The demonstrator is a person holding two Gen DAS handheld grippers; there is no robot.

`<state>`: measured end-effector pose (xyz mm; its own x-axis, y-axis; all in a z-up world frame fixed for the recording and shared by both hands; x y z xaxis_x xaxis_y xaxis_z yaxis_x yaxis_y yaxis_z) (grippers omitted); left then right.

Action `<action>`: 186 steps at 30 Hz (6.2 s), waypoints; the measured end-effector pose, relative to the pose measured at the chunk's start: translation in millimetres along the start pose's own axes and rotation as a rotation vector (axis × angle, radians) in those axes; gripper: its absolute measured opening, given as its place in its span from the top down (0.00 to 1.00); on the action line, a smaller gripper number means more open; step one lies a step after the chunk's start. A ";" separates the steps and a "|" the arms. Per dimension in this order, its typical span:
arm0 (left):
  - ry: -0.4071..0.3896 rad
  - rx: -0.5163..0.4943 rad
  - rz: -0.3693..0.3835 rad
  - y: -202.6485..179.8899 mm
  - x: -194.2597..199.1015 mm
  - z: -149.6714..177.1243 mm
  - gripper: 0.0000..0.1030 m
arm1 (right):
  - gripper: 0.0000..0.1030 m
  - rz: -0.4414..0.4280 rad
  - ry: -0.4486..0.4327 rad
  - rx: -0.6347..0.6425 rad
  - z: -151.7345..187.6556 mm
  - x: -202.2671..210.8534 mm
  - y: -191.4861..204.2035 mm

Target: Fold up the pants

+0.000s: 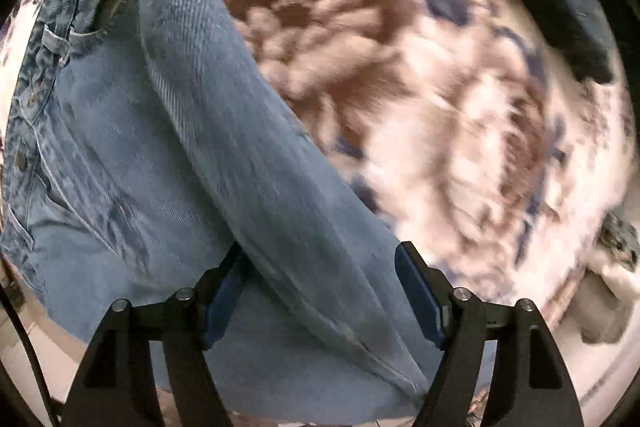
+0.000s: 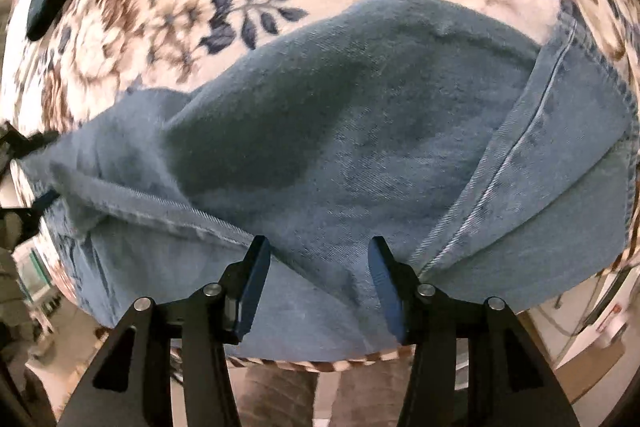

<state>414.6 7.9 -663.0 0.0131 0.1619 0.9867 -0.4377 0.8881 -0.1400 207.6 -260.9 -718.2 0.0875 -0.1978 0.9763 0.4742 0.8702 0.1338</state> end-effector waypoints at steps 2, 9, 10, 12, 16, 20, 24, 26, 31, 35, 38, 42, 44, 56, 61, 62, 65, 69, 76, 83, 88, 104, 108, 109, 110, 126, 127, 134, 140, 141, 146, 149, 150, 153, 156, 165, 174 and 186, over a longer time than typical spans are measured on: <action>-0.026 -0.009 -0.004 5.0 -5.7 -4.9 0.94 | 0.48 0.005 0.001 -0.006 -7.4 -2.6 -2.2; -0.256 -0.095 0.171 37.1 64.8 29.0 0.97 | 0.48 0.062 -0.020 0.105 0.5 1.5 21.6; -0.266 -0.074 0.196 51.3 74.9 42.3 0.97 | 0.48 0.070 -0.021 0.123 3.4 1.9 24.6; -0.267 -0.002 0.227 85.7 85.3 70.0 0.97 | 0.48 0.081 0.000 0.156 11.3 -0.1 29.1; -0.261 0.136 0.240 127.6 77.1 115.3 0.97 | 0.48 0.130 0.040 0.206 27.3 -9.8 30.4; -0.232 0.269 0.228 166.2 45.2 148.3 0.97 | 0.48 0.179 0.081 0.241 43.7 -23.6 29.3; -0.198 0.366 0.230 188.5 9.3 166.4 0.96 | 0.48 0.196 0.084 0.257 48.3 -22.1 23.3; -0.185 0.377 0.224 186.7 8.8 168.1 0.93 | 0.48 0.183 0.068 0.250 48.8 -17.5 25.5; -0.210 0.103 0.091 147.4 59.9 167.8 0.65 | 0.38 0.078 -0.006 0.174 49.0 17.5 19.7; -0.357 -0.193 -0.119 98.3 104.2 176.1 0.21 | 0.37 0.043 -0.111 0.079 38.1 56.3 -4.1; -0.482 -0.335 -0.179 58.6 119.5 181.8 0.17 | 0.37 0.080 -0.190 -0.029 16.0 74.9 -37.6; -0.476 -0.439 -0.194 10.4 92.5 178.4 0.16 | 0.37 0.085 -0.204 -0.151 -23.0 59.9 -71.5; -0.468 -0.470 -0.198 -12.0 78.1 173.9 0.16 | 0.37 0.092 -0.185 -0.174 -45.8 36.7 -79.7; -0.434 -0.574 -0.127 -69.9 67.5 192.8 0.16 | 0.96 0.001 -0.526 -0.481 21.3 105.0 -179.9; -0.390 -0.578 -0.100 -76.7 50.6 215.6 0.16 | 0.91 -0.147 -0.332 -0.651 64.8 37.9 -246.2; -0.375 -0.583 -0.099 -77.7 45.0 221.3 0.16 | 0.88 -0.187 -0.333 -0.684 71.5 34.6 -252.2; -0.363 -0.602 -0.100 -80.5 35.8 232.2 0.16 | 0.73 -0.286 -0.389 -0.755 70.7 40.9 -265.1; -0.339 -0.608 -0.107 -81.0 25.6 239.0 0.16 | 0.59 -0.307 -0.420 -0.834 57.1 38.8 -284.2; -0.352 -0.627 -0.112 -85.9 25.5 242.3 0.16 | 0.96 -0.022 -0.575 -0.755 57.8 81.8 -291.2; -0.347 -0.590 -0.100 -81.2 26.5 235.6 0.16 | 0.86 -0.005 -0.312 -0.696 67.4 48.0 -322.2; -0.353 -0.560 -0.091 -81.4 26.4 234.9 0.16 | 0.75 0.073 -0.484 -0.630 52.6 110.9 -330.3; -0.431 -0.650 -0.125 -134.8 10.8 234.2 0.16 | 0.93 0.306 -0.512 -0.170 -68.2 80.8 -283.3; -0.427 -0.637 -0.134 -123.6 10.9 232.5 0.16 | 0.94 0.305 -0.641 -0.269 -59.5 110.0 -291.0; -0.427 -0.629 -0.136 -119.9 11.1 231.2 0.16 | 0.95 0.302 -0.668 -0.293 -57.9 115.7 -292.9; -0.425 -0.622 -0.137 -116.6 11.1 229.9 0.16 | 1.00 0.325 -0.696 -0.313 -56.8 121.2 -295.5; -0.432 -0.419 -0.170 9.6 46.9 169.8 0.16 | 0.33 -0.082 -0.264 0.002 -25.4 91.8 -106.7; -0.434 -0.397 -0.174 27.1 51.3 158.6 0.16 | 0.33 -0.123 -0.227 0.027 -19.2 84.6 -74.6; -0.445 -0.230 -0.267 158.4 71.0 76.3 0.16 | 0.33 -0.413 -0.007 0.129 -5.0 24.1 155.1; -0.439 -0.169 -0.273 206.1 65.1 23.7 0.16 | 0.33 -0.361 0.179 0.241 -27.6 -35.1 270.8; -0.434 -0.174 -0.271 206.2 62.5 18.8 0.16 | 0.33 -0.310 0.212 0.255 -28.4 -46.9 278.0; -0.379 -0.227 -0.238 197.5 41.0 0.0 0.16 | 0.84 -0.240 0.367 0.269 -20.5 -64.4 294.8; -0.369 -0.254 -0.230 195.5 35.9 -4.0 0.16 | 0.87 -0.290 0.236 0.215 -42.4 -39.6 300.7; -0.363 -0.260 -0.226 195.4 34.8 -5.7 0.16 | 0.93 -0.303 0.162 0.197 -52.1 -28.2 300.8; -0.337 -0.262 -0.208 196.8 33.9 -9.9 0.16 | 0.96 -0.368 0.152 0.143 -60.5 -15.3 303.2; -0.323 -0.264 -0.193 197.1 35.2 -12.2 0.16 | 0.80 -0.296 0.231 0.241 -49.2 -21.4 302.6; -0.327 -0.299 -0.191 199.3 41.4 -28.2 0.16 | 0.91 -0.121 0.328 0.433 -25.3 -65.4 327.8; -0.342 -0.264 -0.184 219.1 54.0 -35.0 0.16 | 0.76 -0.139 0.168 0.386 -35.8 -40.7 305.0; -0.319 -0.120 -0.201 290.9 86.9 -4.6 0.16 | 0.46 -0.138 0.109 -0.124 113.2 5.6 182.2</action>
<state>292.5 282.3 -618.3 -0.2002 -0.1453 0.9689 -0.3463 0.9356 0.0688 195.3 -52.5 -669.1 0.1052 -0.3648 0.9251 0.5917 0.7707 0.2366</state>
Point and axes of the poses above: each gripper's, at about its wrist camera, not at the fingertips, and x roughly against the way its jaws point, y to its left, z to its underside, the point moved 5 cm from there along -x, roughly the way its jaws point, and after that the axes turned 10 degrees about -y, right-handed, at the moved point
